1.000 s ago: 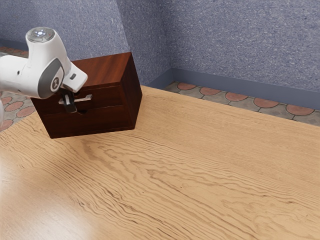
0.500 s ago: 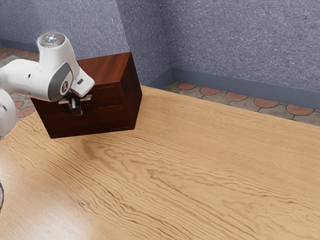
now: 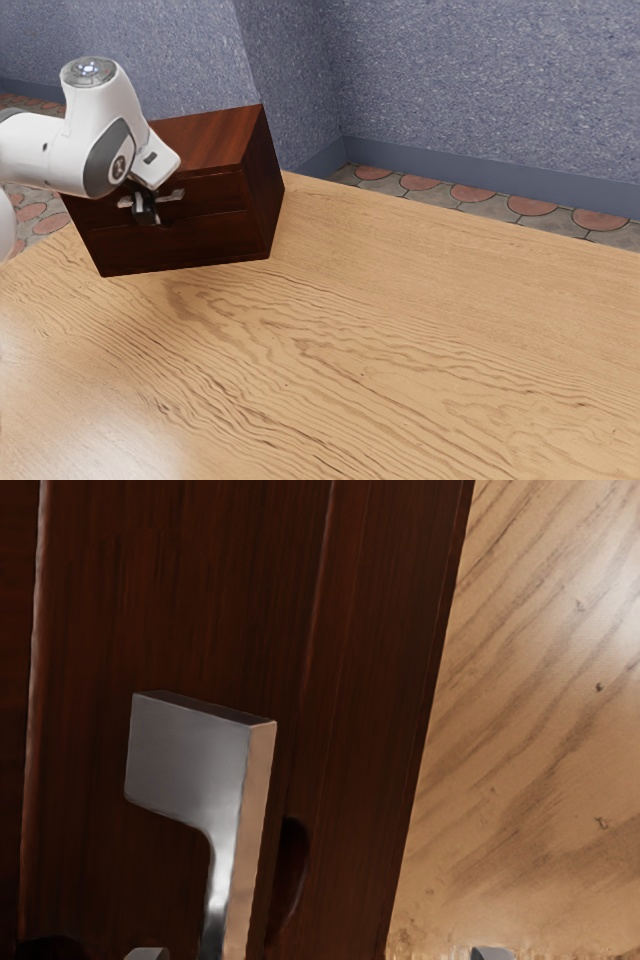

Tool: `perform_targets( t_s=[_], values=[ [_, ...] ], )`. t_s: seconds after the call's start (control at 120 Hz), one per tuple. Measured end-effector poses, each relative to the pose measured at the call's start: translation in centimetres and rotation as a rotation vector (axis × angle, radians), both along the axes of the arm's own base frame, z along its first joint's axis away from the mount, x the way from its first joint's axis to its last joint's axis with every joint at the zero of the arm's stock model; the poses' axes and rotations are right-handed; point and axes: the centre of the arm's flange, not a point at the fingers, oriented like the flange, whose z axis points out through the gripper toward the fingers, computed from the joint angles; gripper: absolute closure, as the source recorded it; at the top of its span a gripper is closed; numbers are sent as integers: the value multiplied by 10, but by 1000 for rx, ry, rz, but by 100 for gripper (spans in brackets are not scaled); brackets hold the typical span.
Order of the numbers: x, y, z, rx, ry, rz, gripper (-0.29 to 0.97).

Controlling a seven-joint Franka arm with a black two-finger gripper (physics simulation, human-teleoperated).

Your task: Pull the drawer handle with one arm to open the drawer

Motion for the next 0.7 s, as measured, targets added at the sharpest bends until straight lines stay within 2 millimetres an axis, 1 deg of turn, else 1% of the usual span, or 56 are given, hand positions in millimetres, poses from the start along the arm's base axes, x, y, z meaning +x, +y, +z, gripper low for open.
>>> perform_targets(
  t_s=[0.083,0.225,0.275,0.383,0.633,0.7],
  values=[
    [-2,0,-3,-3,8,-1,29],
    [1,0,-1,2,6,-6,32],
    [3,0,-6,1,12,-8,32],
    [7,1,-19,-4,28,-7,27],
    [5,1,-22,-16,34,-6,33],
    [0,-1,-21,-25,40,-5,39]
  ],
)
